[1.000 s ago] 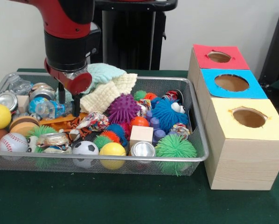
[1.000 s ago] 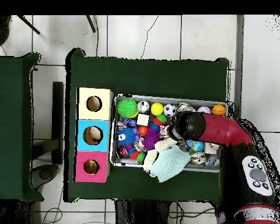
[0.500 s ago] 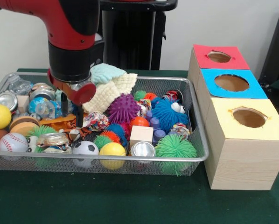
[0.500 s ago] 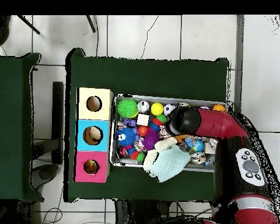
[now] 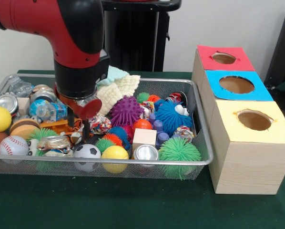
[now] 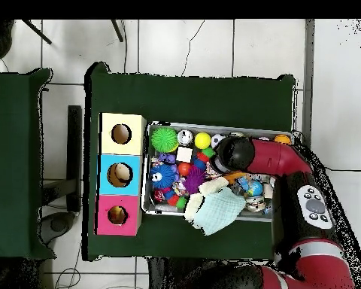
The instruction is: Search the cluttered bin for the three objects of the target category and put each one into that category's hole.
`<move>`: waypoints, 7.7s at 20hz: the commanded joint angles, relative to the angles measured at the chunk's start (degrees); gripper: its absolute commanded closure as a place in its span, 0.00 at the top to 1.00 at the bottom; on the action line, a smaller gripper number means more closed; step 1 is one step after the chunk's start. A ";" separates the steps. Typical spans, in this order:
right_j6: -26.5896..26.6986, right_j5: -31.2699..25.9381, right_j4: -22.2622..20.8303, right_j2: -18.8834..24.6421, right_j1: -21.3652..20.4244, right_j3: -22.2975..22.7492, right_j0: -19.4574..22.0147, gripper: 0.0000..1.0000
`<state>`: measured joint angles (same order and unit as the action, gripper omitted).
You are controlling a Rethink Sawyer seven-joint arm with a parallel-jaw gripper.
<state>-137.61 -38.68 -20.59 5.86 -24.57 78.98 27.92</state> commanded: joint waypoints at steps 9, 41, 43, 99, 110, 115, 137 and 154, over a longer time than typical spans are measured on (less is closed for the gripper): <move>12.80 8.37 -9.19 6.97 8.66 -5.85 1.52 1.00; 10.16 7.13 -12.08 6.83 0.64 9.77 4.71 1.00; 9.20 8.72 -12.30 6.72 0.67 11.28 5.03 1.00; 3.42 9.80 -9.82 6.86 0.98 9.59 3.27 1.00; 7.29 1.59 -6.57 7.93 -7.17 12.49 4.22 1.00; 7.15 1.07 -5.66 8.33 -7.32 12.04 4.25 1.00; 2.31 6.67 -7.40 6.26 0.17 6.18 1.56 1.00; 6.60 4.34 -6.39 7.63 -1.12 5.86 5.16 1.00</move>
<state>-137.54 -32.18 -27.52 9.59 -26.31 87.05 30.38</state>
